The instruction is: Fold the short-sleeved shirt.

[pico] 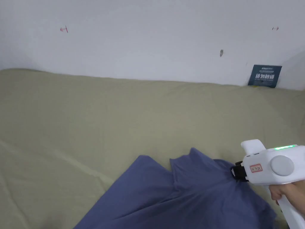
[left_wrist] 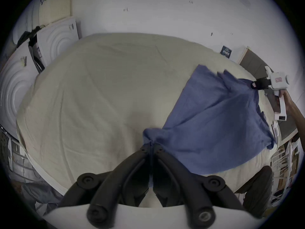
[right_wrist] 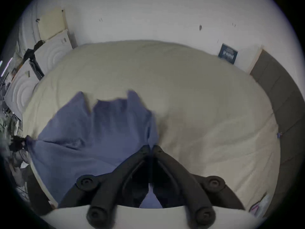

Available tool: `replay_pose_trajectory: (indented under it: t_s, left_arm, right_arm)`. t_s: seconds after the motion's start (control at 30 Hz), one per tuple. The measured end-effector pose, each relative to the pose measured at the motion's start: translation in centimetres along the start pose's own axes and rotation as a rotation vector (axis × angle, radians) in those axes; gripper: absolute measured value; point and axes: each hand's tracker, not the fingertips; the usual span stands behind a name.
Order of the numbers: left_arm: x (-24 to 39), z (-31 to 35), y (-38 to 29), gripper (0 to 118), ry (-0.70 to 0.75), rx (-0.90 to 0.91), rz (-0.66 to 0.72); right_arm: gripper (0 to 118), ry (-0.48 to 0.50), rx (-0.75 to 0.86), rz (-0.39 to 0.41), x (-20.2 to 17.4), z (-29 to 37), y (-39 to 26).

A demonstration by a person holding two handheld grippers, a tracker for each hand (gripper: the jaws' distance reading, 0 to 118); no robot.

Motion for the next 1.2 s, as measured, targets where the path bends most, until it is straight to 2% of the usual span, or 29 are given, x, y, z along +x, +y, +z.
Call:
replay_pose_trajectory:
  t_s: [0.2, 0.37, 0.5, 0.7, 0.93, 1.2]
  left_arm:
    - [1.2, 5.8, 5.9, 0, -0.067, 0.170, 0.046]
    - [3.7, 11.1, 12.1, 0, -0.048, 0.307, -0.039]
    - [5.9, 15.5, 17.3, 0, -0.035, 0.394, -0.067]
    - [8.7, 20.1, 23.1, 0, -0.005, 0.450, -0.092]
    - [10.0, 22.3, 26.9, 0, 0.047, 0.484, -0.127]
    - [10.0, 22.9, 28.9, 0, 0.059, 0.498, -0.096]
  right_arm:
    - [4, -0.031, 0.234, 0.024, 0.3, 12.6, 1.8]
    - [4, -0.093, 0.408, 0.039, 0.4, 24.1, 2.7]
    - [4, -0.164, 0.518, 0.011, 1.2, 30.9, 3.1]
    - [4, -0.220, 0.638, -0.112, 3.1, 35.2, 2.9]
    - [4, -0.230, 0.650, -0.179, 4.6, 35.7, 3.5]
    - [4, -0.224, 0.667, -0.188, 6.3, 34.8, 6.6]
